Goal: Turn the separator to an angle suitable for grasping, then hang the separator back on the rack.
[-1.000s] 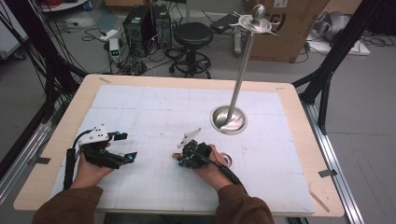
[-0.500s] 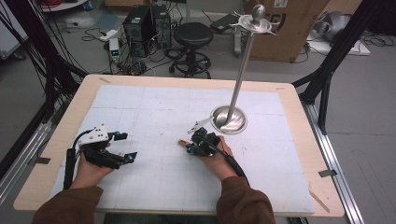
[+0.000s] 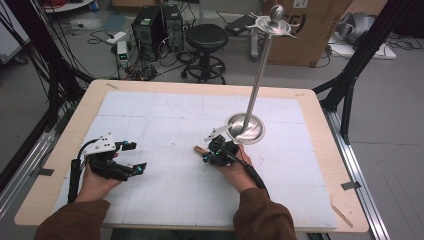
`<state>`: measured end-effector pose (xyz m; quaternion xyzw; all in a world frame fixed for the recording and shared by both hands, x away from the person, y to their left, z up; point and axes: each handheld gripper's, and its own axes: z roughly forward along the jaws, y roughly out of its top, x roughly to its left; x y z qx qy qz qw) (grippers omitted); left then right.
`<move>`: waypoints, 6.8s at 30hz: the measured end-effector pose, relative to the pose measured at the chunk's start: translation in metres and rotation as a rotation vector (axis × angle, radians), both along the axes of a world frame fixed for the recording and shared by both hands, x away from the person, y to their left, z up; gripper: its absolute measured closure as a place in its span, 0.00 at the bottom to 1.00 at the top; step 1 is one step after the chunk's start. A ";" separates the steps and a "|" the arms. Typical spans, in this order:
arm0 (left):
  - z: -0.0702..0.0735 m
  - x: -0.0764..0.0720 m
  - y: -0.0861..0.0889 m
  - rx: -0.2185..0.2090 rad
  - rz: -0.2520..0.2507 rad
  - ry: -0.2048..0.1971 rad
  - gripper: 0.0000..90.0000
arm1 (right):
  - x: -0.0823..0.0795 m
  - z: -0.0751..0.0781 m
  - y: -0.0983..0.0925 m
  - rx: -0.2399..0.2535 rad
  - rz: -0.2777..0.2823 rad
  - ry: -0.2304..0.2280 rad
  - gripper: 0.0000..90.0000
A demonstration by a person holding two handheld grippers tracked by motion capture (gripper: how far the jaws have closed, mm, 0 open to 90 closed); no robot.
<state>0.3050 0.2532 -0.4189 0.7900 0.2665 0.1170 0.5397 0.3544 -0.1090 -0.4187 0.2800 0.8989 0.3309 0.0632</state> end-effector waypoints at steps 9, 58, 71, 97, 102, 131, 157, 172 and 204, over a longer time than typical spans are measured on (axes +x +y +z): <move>0.000 0.000 0.000 0.003 0.001 -0.001 0.17 | -0.023 0.027 -0.030 0.110 0.011 -0.070 0.85; 0.006 0.001 0.003 -0.016 0.017 -0.026 0.09 | -0.049 0.036 -0.095 0.263 -0.098 -0.193 0.34; 0.007 -0.001 0.002 -0.006 0.023 -0.026 0.09 | -0.034 0.039 -0.080 0.152 -0.088 -0.155 0.35; 0.009 0.004 -0.003 -0.009 0.016 -0.032 0.09 | 0.000 0.017 -0.050 -0.098 -0.058 0.030 0.39; 0.009 0.004 -0.004 -0.006 0.012 -0.033 0.09 | 0.000 0.012 -0.042 -0.144 -0.024 0.058 0.43; 0.009 0.004 -0.004 -0.003 0.007 -0.034 0.09 | 0.013 0.005 -0.014 -0.371 0.047 0.169 0.65; 0.008 0.004 -0.005 0.006 0.010 -0.031 0.09 | 0.006 0.018 -0.015 -0.327 0.061 0.148 0.77; 0.008 0.004 -0.005 0.004 0.010 -0.032 0.09 | -0.003 0.039 -0.032 -0.211 0.053 0.089 0.77; 0.008 0.005 -0.006 0.000 -0.001 -0.032 0.09 | -0.026 0.089 -0.075 0.009 0.020 -0.083 0.76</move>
